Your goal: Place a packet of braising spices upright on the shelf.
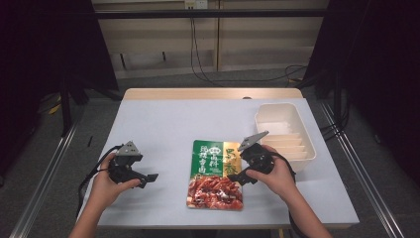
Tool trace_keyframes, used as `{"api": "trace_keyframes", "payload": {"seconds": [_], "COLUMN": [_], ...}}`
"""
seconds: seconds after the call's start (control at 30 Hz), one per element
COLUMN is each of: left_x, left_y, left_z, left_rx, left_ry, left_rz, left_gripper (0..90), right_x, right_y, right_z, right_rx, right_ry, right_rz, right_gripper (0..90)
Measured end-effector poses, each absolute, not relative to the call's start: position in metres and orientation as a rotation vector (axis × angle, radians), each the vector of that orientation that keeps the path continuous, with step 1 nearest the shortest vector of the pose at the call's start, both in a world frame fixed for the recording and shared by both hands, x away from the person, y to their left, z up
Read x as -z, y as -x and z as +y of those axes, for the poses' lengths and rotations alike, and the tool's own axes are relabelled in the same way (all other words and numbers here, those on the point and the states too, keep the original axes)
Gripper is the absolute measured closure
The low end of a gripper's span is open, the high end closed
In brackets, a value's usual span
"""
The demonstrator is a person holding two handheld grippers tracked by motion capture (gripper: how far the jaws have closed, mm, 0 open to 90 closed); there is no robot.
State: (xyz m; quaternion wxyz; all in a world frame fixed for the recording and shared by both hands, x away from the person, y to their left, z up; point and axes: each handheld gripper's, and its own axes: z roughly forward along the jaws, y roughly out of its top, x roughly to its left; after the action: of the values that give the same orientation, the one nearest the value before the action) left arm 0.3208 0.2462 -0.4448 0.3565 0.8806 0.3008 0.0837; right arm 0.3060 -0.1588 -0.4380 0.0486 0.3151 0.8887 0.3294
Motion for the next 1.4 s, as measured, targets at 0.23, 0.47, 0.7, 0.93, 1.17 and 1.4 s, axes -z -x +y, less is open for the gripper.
{"api": "trace_keyframes", "payload": {"seconds": [0.23, 0.47, 0.7, 0.93, 1.17, 1.4], "left_x": [0.446, 0.445, 0.444, 0.444, 0.446, 0.447], "left_y": [-0.321, -0.324, -0.324, -0.323, -0.322, -0.322], "left_z": [0.250, 0.253, 0.253, 0.252, 0.251, 0.249], "left_rx": [-0.199, -0.169, -0.160, -0.164, -0.158, -0.168], "left_ry": [-2.244, -2.219, -2.220, -2.233, -2.247, -2.268], "left_rz": [0.791, 0.803, 0.771, 0.762, 0.754, 0.741], "left_gripper": [1.6, 0.0, 0.0, 0.0, 0.0, 0.0], "right_x": [0.443, 0.438, 0.434, 0.432, 0.431, 0.440], "right_y": [-0.309, -0.319, -0.334, -0.352, -0.369, -0.384], "right_z": [-0.151, -0.141, -0.136, -0.129, -0.122, -0.115], "right_rx": [-0.983, -0.911, -0.893, -0.848, -0.822, -0.787], "right_ry": [-0.947, -0.950, -0.998, -0.994, -0.966, -0.954], "right_rz": [2.738, 2.779, 2.786, 2.820, 2.819, 2.848], "right_gripper": [6.0, 4.6, 2.7, 4.9, 7.2, 12.2]}}
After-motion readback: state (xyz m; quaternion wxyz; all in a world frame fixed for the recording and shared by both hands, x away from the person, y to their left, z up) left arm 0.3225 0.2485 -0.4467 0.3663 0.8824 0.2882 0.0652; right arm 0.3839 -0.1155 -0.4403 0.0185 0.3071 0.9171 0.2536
